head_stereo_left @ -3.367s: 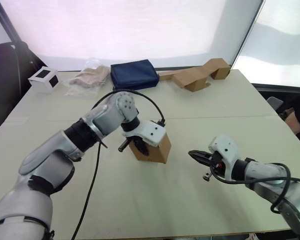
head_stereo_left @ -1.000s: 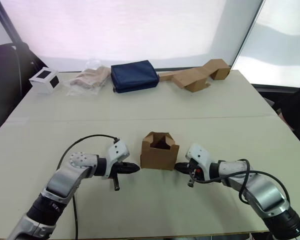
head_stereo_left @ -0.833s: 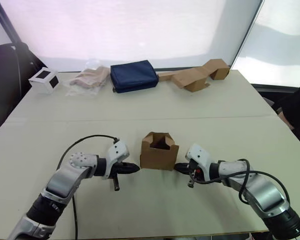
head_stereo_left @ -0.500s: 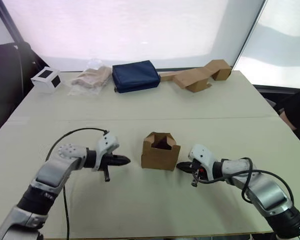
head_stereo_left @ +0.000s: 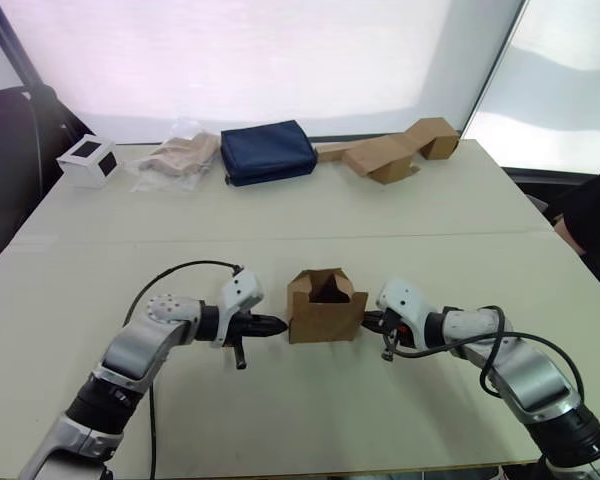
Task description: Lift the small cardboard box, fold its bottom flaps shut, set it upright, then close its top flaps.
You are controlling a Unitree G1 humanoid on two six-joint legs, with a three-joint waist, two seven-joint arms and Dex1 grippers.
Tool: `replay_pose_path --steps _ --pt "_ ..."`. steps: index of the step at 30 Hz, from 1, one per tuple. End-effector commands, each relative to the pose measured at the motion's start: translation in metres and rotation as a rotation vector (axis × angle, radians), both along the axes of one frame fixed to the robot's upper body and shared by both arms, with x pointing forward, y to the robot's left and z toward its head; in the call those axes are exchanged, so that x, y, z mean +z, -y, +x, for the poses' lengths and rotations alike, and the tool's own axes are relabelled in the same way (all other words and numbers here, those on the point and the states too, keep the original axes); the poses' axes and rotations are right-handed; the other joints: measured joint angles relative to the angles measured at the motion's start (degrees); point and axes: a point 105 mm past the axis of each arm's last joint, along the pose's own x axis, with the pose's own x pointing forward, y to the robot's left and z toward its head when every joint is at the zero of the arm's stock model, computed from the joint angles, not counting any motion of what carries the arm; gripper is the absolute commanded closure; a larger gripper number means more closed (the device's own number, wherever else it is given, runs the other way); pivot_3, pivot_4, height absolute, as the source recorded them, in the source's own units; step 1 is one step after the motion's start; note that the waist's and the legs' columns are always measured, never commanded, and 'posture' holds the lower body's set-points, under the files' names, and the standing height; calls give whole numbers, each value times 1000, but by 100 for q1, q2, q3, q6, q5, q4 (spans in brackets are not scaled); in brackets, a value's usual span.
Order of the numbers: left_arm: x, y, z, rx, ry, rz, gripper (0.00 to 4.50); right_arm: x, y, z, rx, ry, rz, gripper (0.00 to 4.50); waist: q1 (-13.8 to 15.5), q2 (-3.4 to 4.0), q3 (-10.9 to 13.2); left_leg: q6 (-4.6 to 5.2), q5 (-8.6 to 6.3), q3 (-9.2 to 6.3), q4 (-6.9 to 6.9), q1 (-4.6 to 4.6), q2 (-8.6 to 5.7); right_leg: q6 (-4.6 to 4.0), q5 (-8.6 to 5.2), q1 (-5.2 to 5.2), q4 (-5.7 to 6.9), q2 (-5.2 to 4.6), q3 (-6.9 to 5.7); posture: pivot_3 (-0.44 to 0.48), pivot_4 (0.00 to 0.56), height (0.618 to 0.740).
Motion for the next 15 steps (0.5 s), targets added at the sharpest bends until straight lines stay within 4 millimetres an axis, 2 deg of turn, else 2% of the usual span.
replay_pose_path --steps 1,4,5,7,10,12,15 --pt "6 0 1 10 32 -1 4457 12 0 -1 15 43 -3 4500 0 0 0 0 0 0 0 0 0 0 0 0 0 0 0 0 150 740" --pt "13 -8 13 76 97 -21 4457 13 2 -1 9 46 -11 4500 0 0 0 0 0 0 0 0 -1 0 0 0 -1 0 0 0 150 740" --pt "23 -12 22 119 183 -55 4457 15 4 -1 6 45 -12 4500 3 0 0 0 0 0 0 0 -1 0 0 0 -1 0 0 0 150 740" --pt "28 -26 37 200 243 -20 4457 20 8 -3 9 30 -6 4500 9 0 0 0 0 0 0 0 0 0 0 0 -1 -2 0 0 150 740" --pt "37 -30 41 198 227 -49 4457 23 9 -9 30 -2 -2 4500 5 0 0 0 0 0 0 0 -1 0 0 0 -1 -2 -1 0 150 740" --pt "55 -31 44 182 240 -102 4457 28 15 -10 24 4 -17 4500 7 0 0 0 0 0 0 0 -1 0 0 0 -2 -2 -1 0 150 740" --pt "81 -29 46 158 310 -166 4457 39 35 -1 -28 40 -42 4500 16 -1 0 0 0 0 1 -2 -2 0 0 0 -3 -4 -3 0 150 740"
